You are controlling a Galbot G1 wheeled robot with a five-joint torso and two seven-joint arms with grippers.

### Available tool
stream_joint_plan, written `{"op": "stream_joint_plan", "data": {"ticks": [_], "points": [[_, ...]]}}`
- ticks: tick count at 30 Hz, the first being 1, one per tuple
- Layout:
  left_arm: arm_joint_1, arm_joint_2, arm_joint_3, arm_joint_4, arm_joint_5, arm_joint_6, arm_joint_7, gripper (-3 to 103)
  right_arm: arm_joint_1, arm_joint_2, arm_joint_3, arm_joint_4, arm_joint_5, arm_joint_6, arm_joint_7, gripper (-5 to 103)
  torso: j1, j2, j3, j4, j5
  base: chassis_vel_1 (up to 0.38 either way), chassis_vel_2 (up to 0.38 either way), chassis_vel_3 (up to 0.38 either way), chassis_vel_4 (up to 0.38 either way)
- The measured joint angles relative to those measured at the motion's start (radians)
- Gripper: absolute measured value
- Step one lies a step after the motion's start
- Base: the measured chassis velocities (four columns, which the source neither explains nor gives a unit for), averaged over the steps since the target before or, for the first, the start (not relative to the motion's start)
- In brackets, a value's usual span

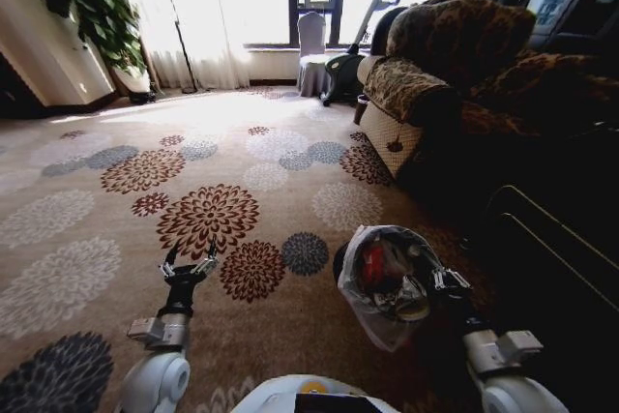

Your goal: Pick up the trash from the ground and place it into the trash bin.

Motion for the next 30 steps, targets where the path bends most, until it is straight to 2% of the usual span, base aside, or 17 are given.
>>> {"op": "stream_joint_plan", "data": {"ticks": [12, 23, 30], "points": [[0.000, -0.002, 0.003, -0.001, 0.002, -0.001, 0.002, 100, -0.009, 0.007, 0.005, 0.002, 0.005, 0.003, 0.000, 0, 0.001, 0.000, 0.001, 0.0001, 0.0003, -0.041, 0.012, 0.053, -0.006], [0.001, -0.002, 0.003, 0.000, 0.002, -0.007, 0.003, 100, -0.015, 0.016, -0.007, 0.002, -0.011, 0.026, 0.000, 0, 0.001, 0.000, 0.001, 0.0000, 0.0007, -0.090, -0.110, 0.089, 0.098], [-0.001, 0.002, 0.012, 0.000, 0.002, -0.008, 0.004, 100, -0.028, 0.025, -0.021, 0.019, -0.020, 0.026, 0.000, 0, 0.001, 0.000, 0.001, 0.0002, -0.0004, -0.014, -0.013, 0.022, 0.015]]}}
